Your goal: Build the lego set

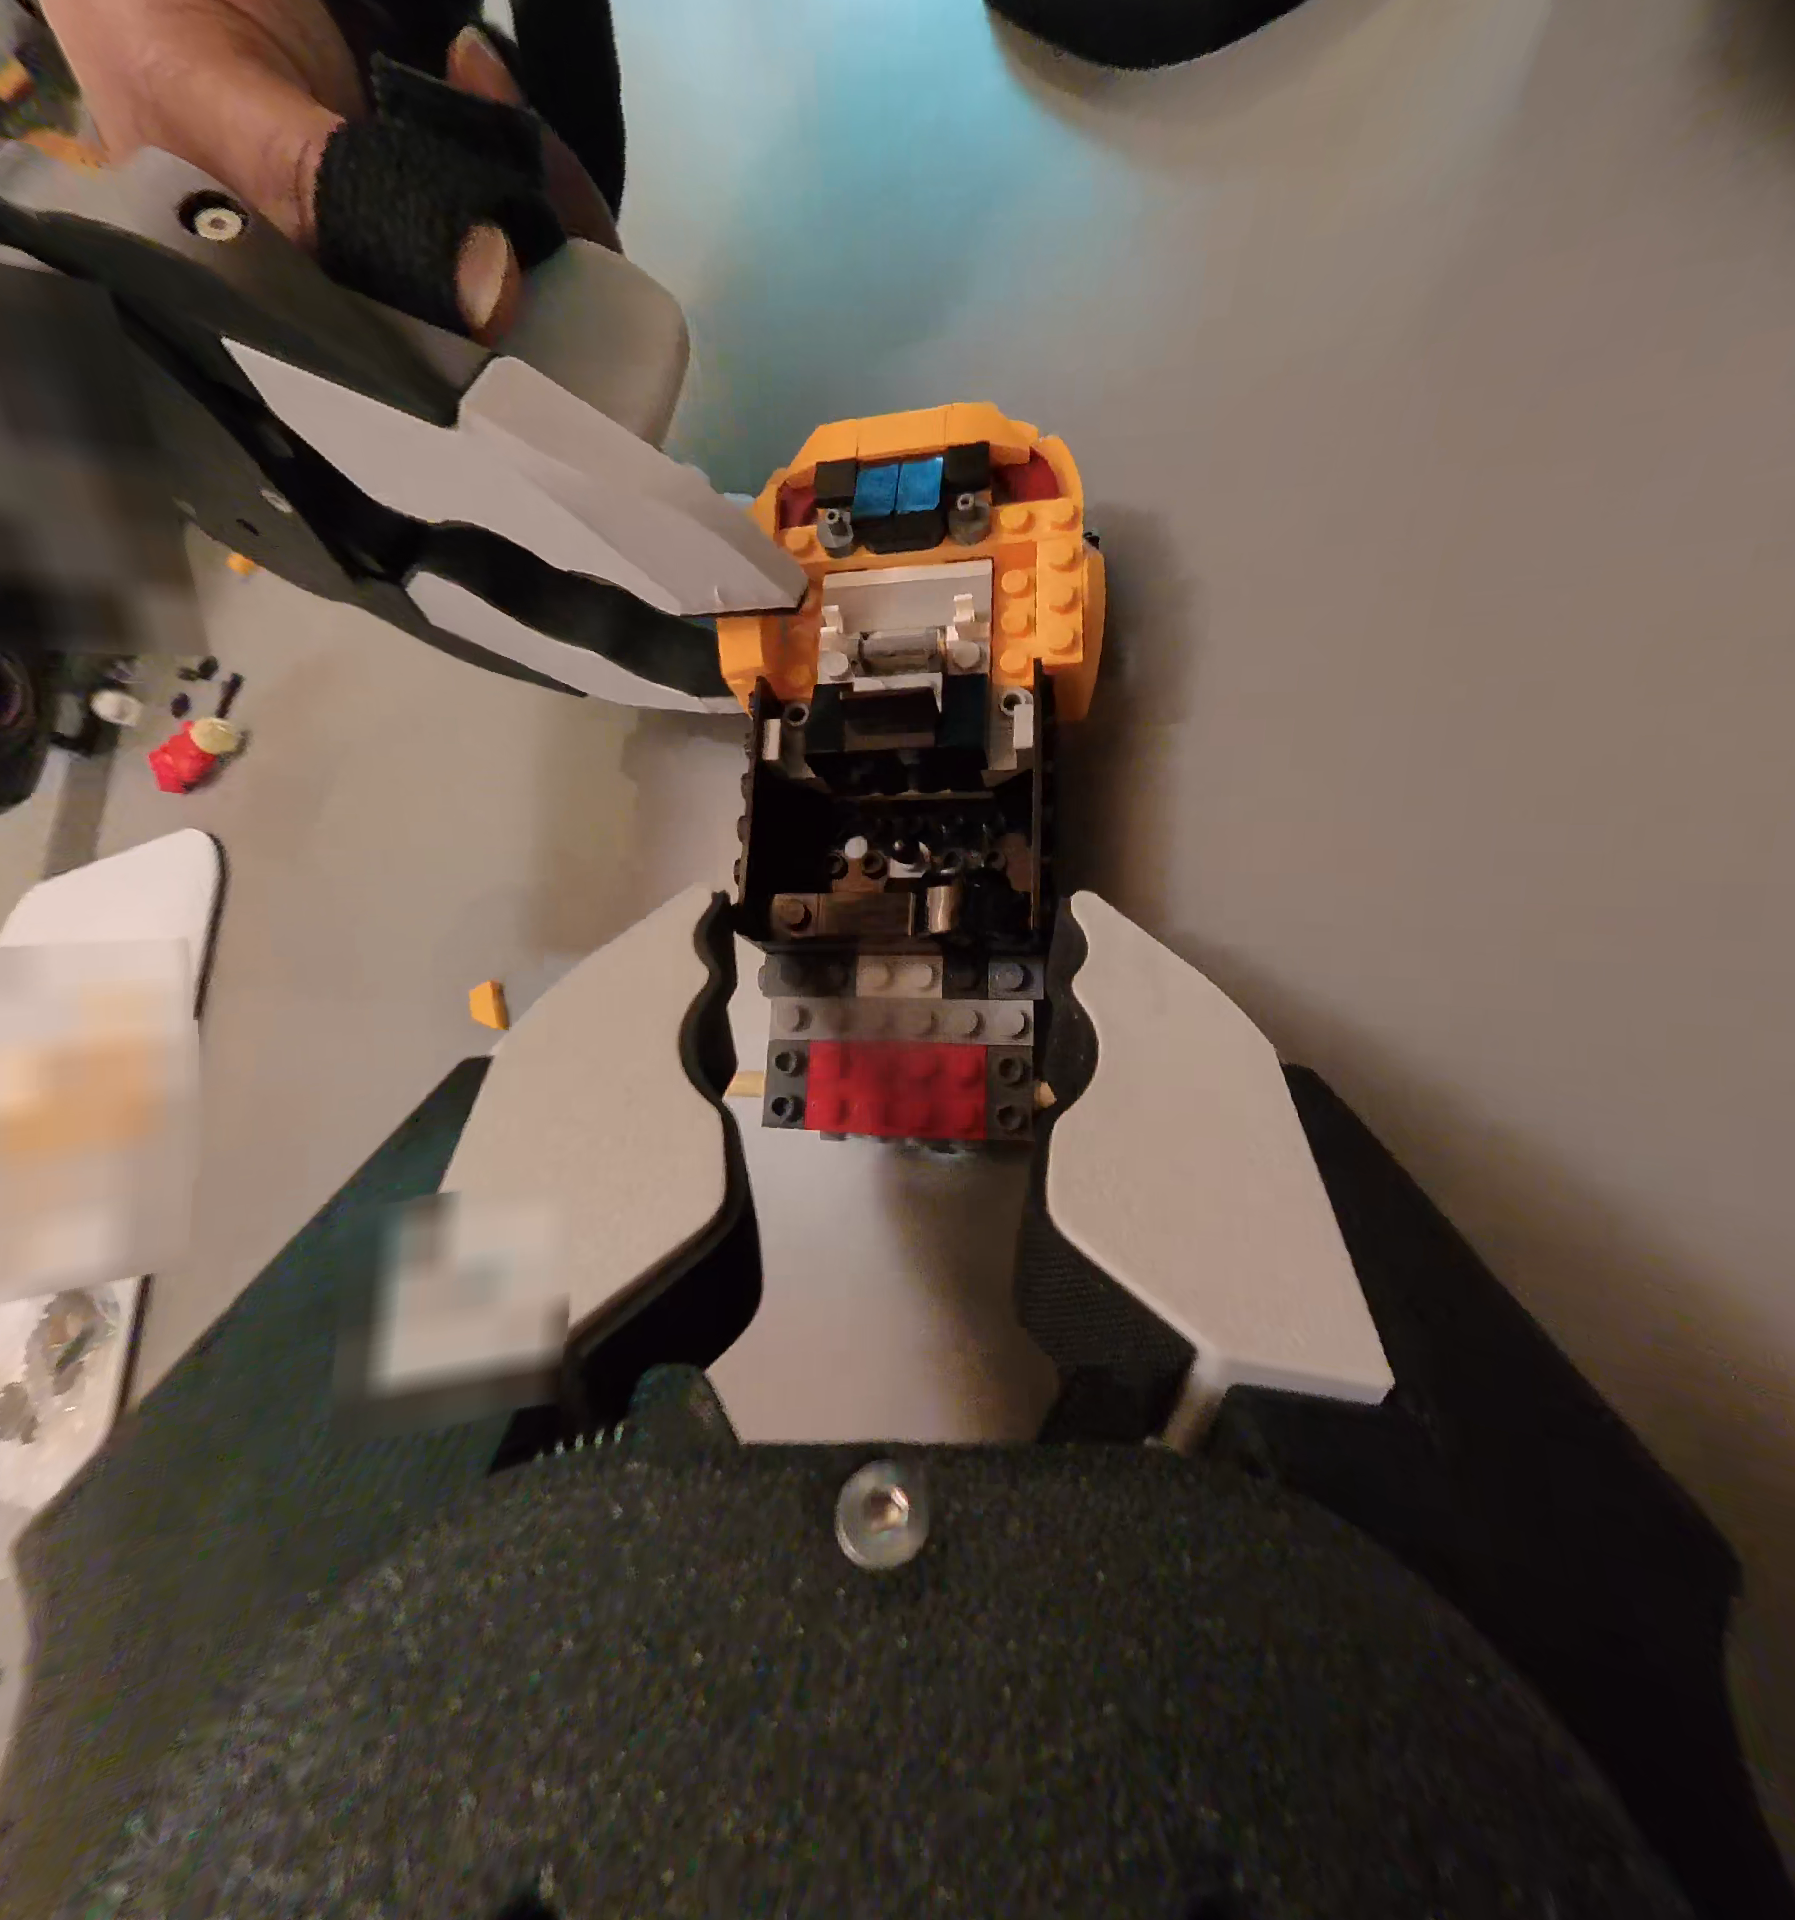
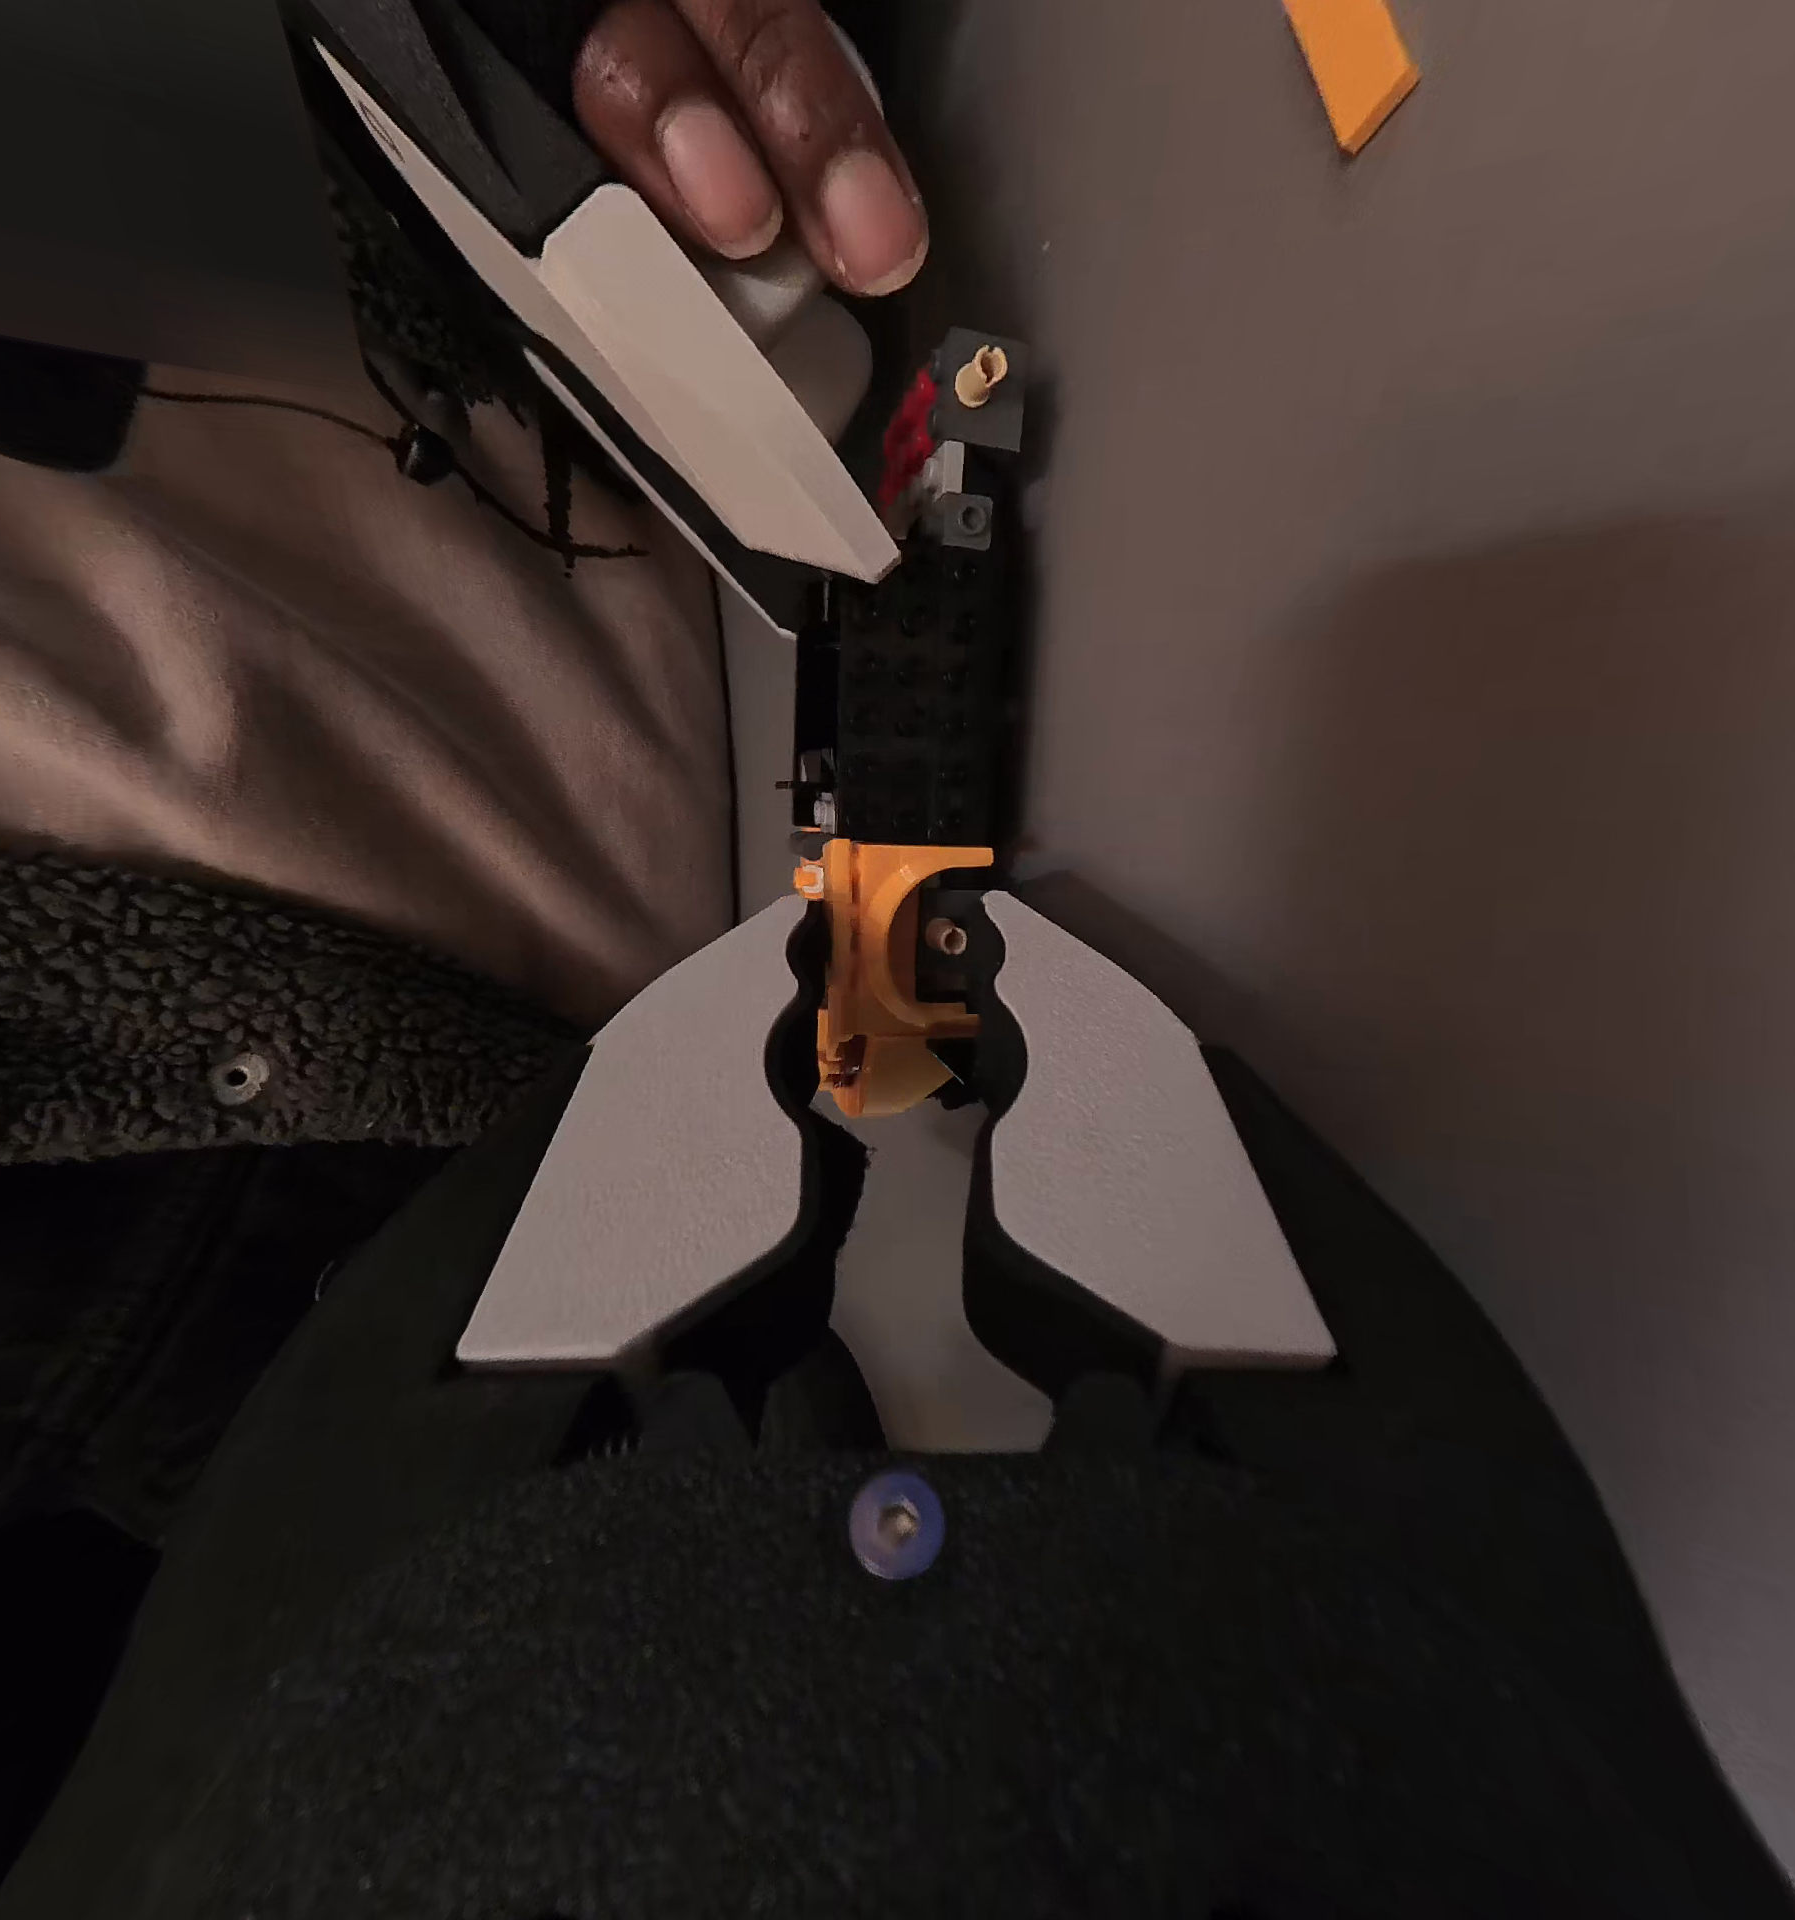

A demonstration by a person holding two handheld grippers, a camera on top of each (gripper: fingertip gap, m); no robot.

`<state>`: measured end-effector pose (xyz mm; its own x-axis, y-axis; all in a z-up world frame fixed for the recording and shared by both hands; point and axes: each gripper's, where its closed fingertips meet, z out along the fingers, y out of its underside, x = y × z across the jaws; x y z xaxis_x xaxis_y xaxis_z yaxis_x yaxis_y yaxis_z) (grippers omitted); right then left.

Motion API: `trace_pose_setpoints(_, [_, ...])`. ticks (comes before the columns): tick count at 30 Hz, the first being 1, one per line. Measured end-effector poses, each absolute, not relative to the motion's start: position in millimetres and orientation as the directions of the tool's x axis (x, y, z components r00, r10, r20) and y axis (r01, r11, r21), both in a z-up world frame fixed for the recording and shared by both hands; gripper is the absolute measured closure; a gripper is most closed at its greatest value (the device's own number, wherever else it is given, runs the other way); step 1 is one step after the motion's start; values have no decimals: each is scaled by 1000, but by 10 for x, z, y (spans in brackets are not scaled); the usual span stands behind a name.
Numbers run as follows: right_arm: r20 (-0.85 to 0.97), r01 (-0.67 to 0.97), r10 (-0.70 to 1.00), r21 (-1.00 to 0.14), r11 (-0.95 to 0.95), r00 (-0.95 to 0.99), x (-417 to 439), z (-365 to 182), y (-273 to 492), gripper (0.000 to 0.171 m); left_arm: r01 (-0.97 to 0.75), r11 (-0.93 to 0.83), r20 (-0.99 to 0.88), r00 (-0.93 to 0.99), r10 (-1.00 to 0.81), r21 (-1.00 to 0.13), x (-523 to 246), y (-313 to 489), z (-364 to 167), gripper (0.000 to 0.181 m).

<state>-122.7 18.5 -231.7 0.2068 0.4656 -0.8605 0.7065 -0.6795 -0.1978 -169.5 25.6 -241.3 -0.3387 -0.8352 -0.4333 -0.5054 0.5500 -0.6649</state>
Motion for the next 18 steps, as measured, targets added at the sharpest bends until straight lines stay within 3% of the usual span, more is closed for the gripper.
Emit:
trace_pose_setpoints(13, [-749,665,573,-245,-706,333,-1188,-2253,160,146,-477,634,-553,-318,-770,-608,-1645,265,-2372,124])
trace_pose_setpoints(18, [-714,684,615,-263,-680,336,-1185,-2237,137,146,-470,445,-322,-321,-891,-762,-1689,193,-2304,109])
